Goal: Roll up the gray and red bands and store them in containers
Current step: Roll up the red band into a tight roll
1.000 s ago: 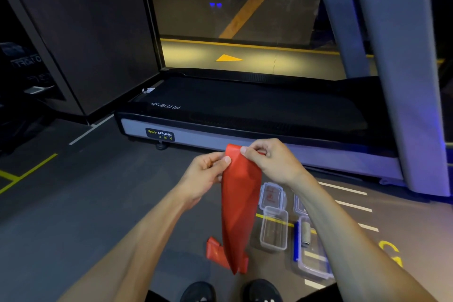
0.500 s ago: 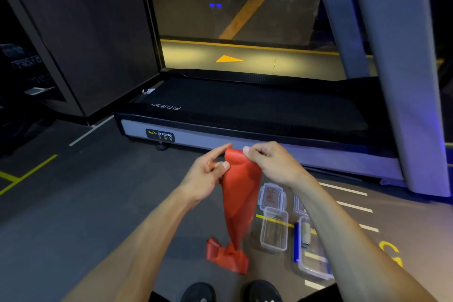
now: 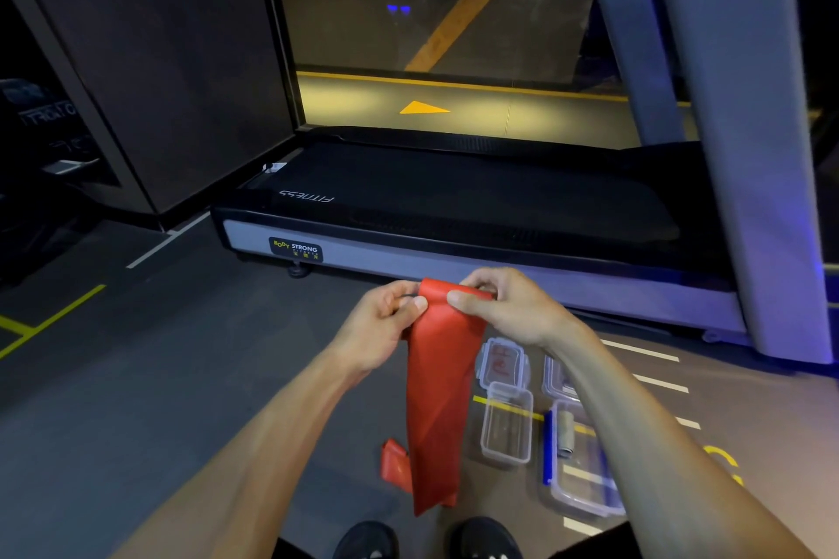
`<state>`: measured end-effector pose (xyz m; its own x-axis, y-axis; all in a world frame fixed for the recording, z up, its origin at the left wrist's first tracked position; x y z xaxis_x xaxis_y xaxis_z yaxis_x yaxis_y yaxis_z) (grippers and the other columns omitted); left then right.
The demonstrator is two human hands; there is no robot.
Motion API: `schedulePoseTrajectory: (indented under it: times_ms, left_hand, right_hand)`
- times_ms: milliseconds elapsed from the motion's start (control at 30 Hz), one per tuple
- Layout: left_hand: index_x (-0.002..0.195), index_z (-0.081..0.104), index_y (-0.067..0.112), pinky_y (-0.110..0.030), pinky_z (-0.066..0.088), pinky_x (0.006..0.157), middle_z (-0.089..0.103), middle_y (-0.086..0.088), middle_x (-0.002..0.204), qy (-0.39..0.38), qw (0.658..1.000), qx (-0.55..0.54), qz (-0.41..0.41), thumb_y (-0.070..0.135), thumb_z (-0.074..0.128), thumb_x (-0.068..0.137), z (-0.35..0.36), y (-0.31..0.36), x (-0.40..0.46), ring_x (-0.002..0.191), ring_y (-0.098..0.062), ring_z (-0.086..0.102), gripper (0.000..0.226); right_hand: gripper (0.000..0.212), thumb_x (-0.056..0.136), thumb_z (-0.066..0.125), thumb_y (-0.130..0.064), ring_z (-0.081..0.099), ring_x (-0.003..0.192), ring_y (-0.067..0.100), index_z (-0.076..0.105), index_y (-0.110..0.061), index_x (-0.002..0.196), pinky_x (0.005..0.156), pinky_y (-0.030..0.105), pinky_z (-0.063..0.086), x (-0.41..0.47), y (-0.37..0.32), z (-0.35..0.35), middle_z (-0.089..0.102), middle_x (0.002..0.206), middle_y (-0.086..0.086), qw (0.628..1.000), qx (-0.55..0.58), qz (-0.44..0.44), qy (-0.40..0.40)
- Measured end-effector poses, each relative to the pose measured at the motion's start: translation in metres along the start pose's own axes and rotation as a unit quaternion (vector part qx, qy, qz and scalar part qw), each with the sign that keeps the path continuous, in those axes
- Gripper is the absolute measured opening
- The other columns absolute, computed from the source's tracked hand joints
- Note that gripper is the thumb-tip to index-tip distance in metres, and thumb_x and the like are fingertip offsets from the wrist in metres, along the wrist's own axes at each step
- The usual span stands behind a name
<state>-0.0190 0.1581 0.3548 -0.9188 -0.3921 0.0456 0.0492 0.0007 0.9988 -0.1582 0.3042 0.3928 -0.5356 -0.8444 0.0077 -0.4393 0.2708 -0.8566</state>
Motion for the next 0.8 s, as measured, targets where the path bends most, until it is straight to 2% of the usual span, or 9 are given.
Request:
schedulePoseTrajectory:
  times_ms: [67,167,233,333,433,567,667,733,800]
  left_hand:
    - [0.115,0.066,0.007,-0.030,0.056,0.078,0.070,-0.014,0.090,0.006,1.000,-0.003,-0.001,0.009,0.049,0.105,0.0004,0.0000,0.0004,0.083,-0.021,0.066,0.019]
    - [0.117,0.066,0.006,-0.041,0.048,0.083,0.058,-0.022,0.091,0.005,1.000,-0.007,0.000,0.014,0.051,0.105,-0.0009,-0.0017,0.0016,0.086,-0.031,0.052,0.021]
    - [0.120,0.067,0.008,-0.043,0.047,0.083,0.056,-0.023,0.095,-0.005,1.000,-0.013,-0.004,0.017,0.052,0.104,-0.0018,-0.0028,0.0019,0.088,-0.034,0.048,0.022]
    - [0.126,0.064,0.007,-0.037,0.050,0.081,0.056,-0.023,0.102,-0.013,1.000,-0.017,-0.011,0.012,0.051,0.105,-0.0011,-0.0026,0.0012,0.094,-0.034,0.050,0.025]
    - [0.130,0.061,0.005,-0.041,0.047,0.085,0.054,-0.024,0.102,-0.026,0.999,-0.019,-0.004,0.009,0.053,0.103,-0.0016,-0.0041,0.0009,0.096,-0.035,0.050,0.028]
    - [0.129,0.061,0.007,-0.032,0.051,0.081,0.056,-0.021,0.093,-0.029,1.000,-0.012,0.000,0.003,0.046,0.105,-0.0023,-0.0032,0.0001,0.090,-0.031,0.054,0.028]
    - [0.134,0.058,0.012,-0.030,0.053,0.078,0.058,-0.009,0.079,-0.029,1.000,-0.005,-0.009,0.001,0.046,0.105,-0.0028,-0.0017,-0.0010,0.078,-0.020,0.058,0.034]
    - [0.143,0.050,0.014,-0.028,0.055,0.075,0.055,-0.015,0.083,-0.022,0.999,-0.001,-0.023,0.002,0.048,0.104,-0.0045,-0.0021,-0.0008,0.079,-0.019,0.058,0.040]
    - [0.144,0.047,0.018,-0.028,0.055,0.075,0.049,-0.019,0.089,-0.017,0.999,-0.008,-0.030,0.002,0.049,0.104,-0.0054,-0.0019,-0.0006,0.083,-0.024,0.055,0.043]
  right_hand:
    - [0.023,0.093,0.073,-0.037,0.067,0.078,0.018,0.073,-0.014,0.092,0.086,0.049,0.054,0.0003,-0.0001,-0.0002,0.075,0.090,0.013,1.000,-0.003,-0.008,0.010]
    - [0.024,0.095,0.072,-0.037,0.070,0.083,0.027,0.074,-0.014,0.090,0.088,0.049,0.053,0.0019,-0.0005,0.0000,0.076,0.090,0.013,1.000,-0.014,-0.005,0.022]
    - [0.025,0.094,0.072,-0.039,0.070,0.080,0.024,0.074,-0.014,0.088,0.088,0.050,0.054,0.0022,0.0006,0.0014,0.076,0.088,0.012,1.000,-0.014,0.001,0.024]
    - [0.030,0.091,0.071,-0.045,0.070,0.078,0.018,0.075,-0.016,0.085,0.088,0.050,0.054,0.0017,0.0016,0.0019,0.077,0.085,0.008,0.999,-0.012,0.012,0.031]
    - [0.031,0.094,0.069,-0.043,0.072,0.084,0.023,0.075,-0.015,0.085,0.088,0.045,0.053,0.0011,-0.0021,0.0001,0.077,0.086,0.007,0.999,-0.023,0.011,0.040]
    - [0.036,0.098,0.065,-0.044,0.063,0.076,0.008,0.074,-0.013,0.082,0.086,0.039,0.051,0.0022,-0.0029,-0.0008,0.074,0.081,0.001,0.999,-0.031,0.007,0.042]
    - [0.044,0.099,0.060,-0.049,0.056,0.070,0.011,0.069,-0.012,0.076,0.077,0.039,0.047,0.0043,0.0017,0.0006,0.063,0.070,-0.002,0.999,-0.025,0.006,0.029]
    - [0.051,0.098,0.057,-0.054,0.053,0.068,0.012,0.066,-0.008,0.077,0.075,0.038,0.043,0.0047,0.0026,0.0013,0.058,0.069,-0.002,1.000,-0.013,0.004,0.013]
    - [0.064,0.093,0.053,-0.064,0.055,0.069,0.015,0.064,-0.003,0.082,0.076,0.038,0.043,0.0043,0.0025,0.0015,0.059,0.071,0.002,1.000,-0.001,0.009,-0.006]
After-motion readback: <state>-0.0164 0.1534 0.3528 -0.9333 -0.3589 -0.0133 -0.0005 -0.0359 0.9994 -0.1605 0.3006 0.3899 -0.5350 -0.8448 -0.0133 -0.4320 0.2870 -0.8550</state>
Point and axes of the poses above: each hand's wrist, its own x-axis towards the middle knuckle, its own z-axis out of the palm, y = z × x, the point moved 1 cm from there along x, towards the middle knuckle
